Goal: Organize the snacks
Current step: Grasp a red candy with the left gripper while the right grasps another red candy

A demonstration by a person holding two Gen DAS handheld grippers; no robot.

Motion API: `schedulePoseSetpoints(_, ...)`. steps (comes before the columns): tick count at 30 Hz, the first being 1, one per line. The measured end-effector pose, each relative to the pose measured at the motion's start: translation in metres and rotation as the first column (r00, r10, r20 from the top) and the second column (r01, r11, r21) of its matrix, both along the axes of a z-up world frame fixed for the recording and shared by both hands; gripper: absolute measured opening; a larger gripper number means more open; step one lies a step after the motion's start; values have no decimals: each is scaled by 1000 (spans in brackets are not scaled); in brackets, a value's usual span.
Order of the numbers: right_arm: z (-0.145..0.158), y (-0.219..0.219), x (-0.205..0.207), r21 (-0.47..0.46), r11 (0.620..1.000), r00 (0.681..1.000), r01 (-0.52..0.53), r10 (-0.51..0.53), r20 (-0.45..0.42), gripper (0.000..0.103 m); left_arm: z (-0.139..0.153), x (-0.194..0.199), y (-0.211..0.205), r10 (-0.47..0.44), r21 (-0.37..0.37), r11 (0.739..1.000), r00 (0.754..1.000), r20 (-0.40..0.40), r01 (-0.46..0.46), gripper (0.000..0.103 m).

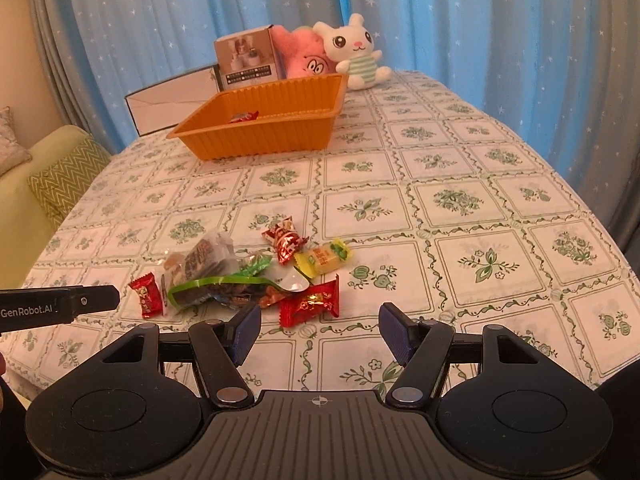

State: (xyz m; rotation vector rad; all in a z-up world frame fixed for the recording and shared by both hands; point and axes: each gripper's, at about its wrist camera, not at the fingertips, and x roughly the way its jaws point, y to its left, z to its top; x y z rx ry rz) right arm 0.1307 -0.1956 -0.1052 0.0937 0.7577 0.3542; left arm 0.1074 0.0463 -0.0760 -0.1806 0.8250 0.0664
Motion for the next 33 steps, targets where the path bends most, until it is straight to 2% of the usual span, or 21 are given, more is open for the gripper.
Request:
schedulePoseSetpoints(14,-20,8,19,-7,999,999,-34,34,-8,66,-30,27,-1,7,-51,999,1000,-16,-7,27)
schedulePoseSetpoints(16,-23,10,22,-14,999,999,-39,38,-9,66,-33,30,-3,3,-45,999,1000,-20,-4,25)
schedulePoseSetpoints(18,-26,13,24,-26,999,999,-42,41,-12,66,-34,31,-4,-1,-36,999,1000,-20,0,17)
schedulePoseSetpoints(25,-33,24,31,-68,996,998,-60,60,1,65,-34,29,-3,-3,-21,1000,1000,-16,3,15)
schedulePoseSetpoints(29,-36,33,33,-126,989,996,-78,81,24,57,-30,28,-2,-10,-25,1000,1000,-11,10,15)
schedulePoseSetpoints(33,-37,34,32,-166,983,996,-72,79,36,41,-25,26,-2,-11,-28,1000,1000,-5,11,15)
